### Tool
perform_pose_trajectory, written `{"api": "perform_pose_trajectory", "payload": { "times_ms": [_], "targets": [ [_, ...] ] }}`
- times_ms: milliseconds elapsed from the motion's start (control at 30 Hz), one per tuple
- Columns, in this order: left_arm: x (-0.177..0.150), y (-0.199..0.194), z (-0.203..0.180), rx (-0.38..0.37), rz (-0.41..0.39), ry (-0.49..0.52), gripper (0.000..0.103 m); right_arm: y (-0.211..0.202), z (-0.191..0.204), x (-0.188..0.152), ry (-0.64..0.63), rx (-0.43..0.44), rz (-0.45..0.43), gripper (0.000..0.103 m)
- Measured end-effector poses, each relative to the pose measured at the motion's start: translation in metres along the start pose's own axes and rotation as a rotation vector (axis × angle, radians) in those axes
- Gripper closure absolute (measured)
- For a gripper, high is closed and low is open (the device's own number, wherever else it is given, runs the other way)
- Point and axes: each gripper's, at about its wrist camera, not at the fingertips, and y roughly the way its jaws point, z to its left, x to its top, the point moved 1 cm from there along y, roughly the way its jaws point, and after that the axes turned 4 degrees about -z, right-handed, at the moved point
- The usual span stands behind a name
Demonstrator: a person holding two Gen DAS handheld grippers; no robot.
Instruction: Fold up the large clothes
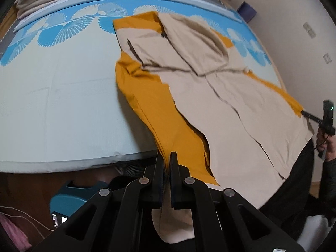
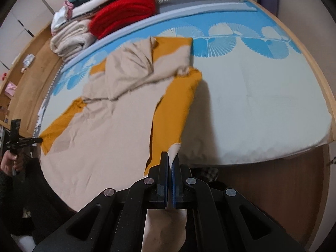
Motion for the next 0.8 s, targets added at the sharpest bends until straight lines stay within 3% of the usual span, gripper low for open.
{"api": "perform_pose_trajectory", "payload": {
  "times_ms": [167, 467, 600, 667, 800],
  "targets": [
    [0.032, 0.03, 0.024, -0.023, -0.032, -0.097, 0.1, 0.003, -0.018, 0.015, 0.038, 0.02, -0.048, 0.101],
    [0.137, 0.113, 0.089, -0.117, -0.162, -0.351, 0.1, 0.129, -0.077, 0.152, 0.21, 0.02, -0.101, 0.101],
    [0.154, 0.154, 0.102, -0.061, -0.101, -0.416, 0.1, 0.194, -0.092, 0.181, 0.285, -0.006, -0.067, 0.101],
    [0.168, 0.158, 0.102, -0.053, -0.111, -0.393, 0.1, 0.213, -0.093, 0.191, 0.283, -0.019, -0.035, 0.101],
    [0.177, 0.173, 0.122, -0.061, -0.08, -0.489, 0.097, 0.241, -0.094, 0.218, 0.31, -0.028, -0.022, 0.1]
  ]
}}
